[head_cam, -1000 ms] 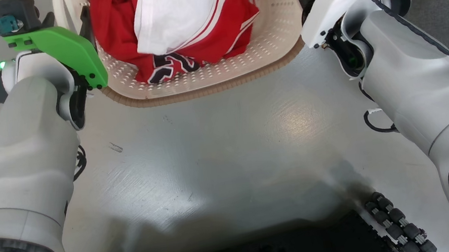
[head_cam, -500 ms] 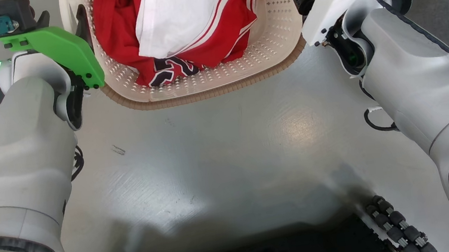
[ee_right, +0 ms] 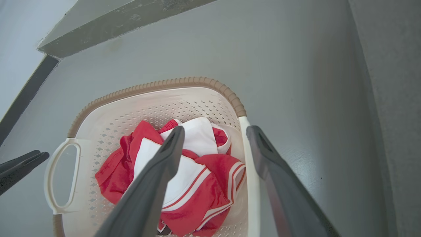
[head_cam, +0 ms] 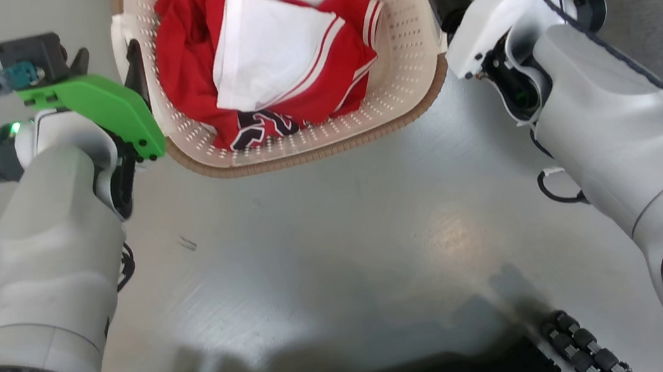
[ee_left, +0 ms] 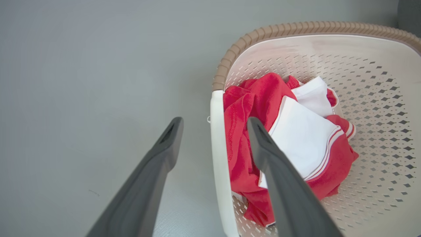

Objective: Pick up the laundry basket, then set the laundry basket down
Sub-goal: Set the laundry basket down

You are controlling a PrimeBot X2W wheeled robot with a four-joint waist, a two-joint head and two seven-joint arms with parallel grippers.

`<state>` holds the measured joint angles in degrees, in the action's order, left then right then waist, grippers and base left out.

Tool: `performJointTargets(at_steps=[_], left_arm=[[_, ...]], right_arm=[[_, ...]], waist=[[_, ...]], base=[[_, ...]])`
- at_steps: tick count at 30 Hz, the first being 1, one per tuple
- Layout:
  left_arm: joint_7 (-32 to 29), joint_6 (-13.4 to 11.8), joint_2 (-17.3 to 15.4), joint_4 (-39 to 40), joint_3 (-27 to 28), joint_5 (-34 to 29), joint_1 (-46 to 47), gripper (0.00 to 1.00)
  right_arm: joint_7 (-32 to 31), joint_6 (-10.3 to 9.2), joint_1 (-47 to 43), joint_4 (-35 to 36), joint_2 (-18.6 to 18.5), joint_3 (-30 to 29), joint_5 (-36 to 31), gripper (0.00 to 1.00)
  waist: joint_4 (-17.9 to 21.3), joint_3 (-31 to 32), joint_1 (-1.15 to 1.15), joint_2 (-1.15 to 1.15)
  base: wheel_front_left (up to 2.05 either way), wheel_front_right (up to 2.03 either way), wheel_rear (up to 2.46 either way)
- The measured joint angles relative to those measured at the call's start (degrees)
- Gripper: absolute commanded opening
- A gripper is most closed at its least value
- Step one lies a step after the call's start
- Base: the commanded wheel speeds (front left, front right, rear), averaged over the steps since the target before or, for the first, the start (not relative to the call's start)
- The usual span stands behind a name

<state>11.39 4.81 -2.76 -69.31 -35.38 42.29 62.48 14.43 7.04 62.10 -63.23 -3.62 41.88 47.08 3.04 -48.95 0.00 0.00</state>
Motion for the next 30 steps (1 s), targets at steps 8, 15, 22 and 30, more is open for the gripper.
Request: performJointTargets(at_steps=[8,15,22,30], left_arm=[[1.35,0.57,0.2,-0.03,0.0,0.31,-2.64,1.0],[2.41,0.81,0.4,0.55,0.01,0.32,-5.59,1.0],[2.87,1.24,0.43,1.64,0.07,0.31,-8.05,1.0],[2.89,1.3,-0.41,6.31,2.25,0.31,-11.12,1.0]], right_arm=[[0.0,0.0,-2.07,-0.04,-0.16,-0.35,-1.92,1.0],[0.0,0.0,-5.24,0.74,-1.15,-1.18,-3.0,1.0],[0.0,0.0,-8.06,3.55,-2.63,-2.89,-4.54,1.0],[0.0,0.0,-13.11,8.11,-4.01,-6.7,-5.37,1.0]], waist=[[0.07,4.4,0.0,0.0],[0.03,9.01,0.0,0.0],[-0.14,14.0,0.0,0.0],[-0.53,20.65,0.0,0.0]], base=[[0.0,0.0,0.0],[0.0,0.0,0.0],[0.0,0.0,0.0],[0.0,0.0,0.0]])
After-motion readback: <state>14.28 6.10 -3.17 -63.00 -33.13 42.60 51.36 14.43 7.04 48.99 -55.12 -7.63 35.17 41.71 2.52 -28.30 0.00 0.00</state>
